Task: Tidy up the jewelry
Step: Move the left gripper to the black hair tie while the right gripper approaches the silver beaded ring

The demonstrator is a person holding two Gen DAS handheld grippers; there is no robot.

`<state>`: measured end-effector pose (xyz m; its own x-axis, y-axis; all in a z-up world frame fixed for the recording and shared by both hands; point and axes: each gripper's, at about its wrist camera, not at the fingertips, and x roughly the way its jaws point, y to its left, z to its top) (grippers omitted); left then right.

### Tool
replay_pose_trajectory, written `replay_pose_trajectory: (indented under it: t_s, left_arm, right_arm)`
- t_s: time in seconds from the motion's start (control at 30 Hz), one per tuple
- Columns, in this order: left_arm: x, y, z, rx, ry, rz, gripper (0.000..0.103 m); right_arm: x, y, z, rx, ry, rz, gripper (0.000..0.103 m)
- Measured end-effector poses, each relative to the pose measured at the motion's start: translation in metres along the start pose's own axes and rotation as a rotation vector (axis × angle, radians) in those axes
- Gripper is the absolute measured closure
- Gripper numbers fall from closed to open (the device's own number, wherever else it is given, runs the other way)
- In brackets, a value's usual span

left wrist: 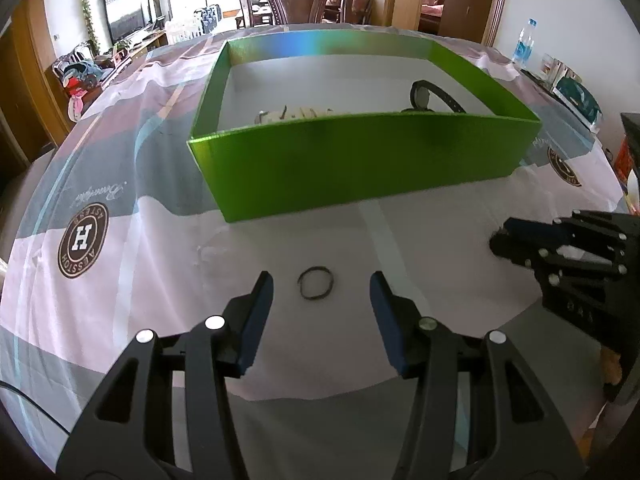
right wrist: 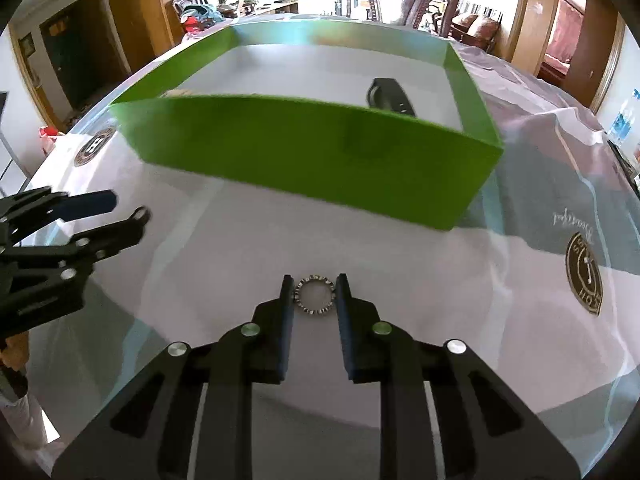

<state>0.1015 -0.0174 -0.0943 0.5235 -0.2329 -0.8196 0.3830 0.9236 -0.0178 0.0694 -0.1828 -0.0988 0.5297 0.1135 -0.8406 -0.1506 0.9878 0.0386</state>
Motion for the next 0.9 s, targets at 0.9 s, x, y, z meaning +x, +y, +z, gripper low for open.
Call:
replay_pose_trajectory:
  t_s: [0.9]
  left_arm:
    - [0.015,-0.003,0.004,-0.001,0.014,0.025,0.056]
  right_arm:
    - [-0.003,0.013,-0.006,-0.018,-0.016,0.003,0.066]
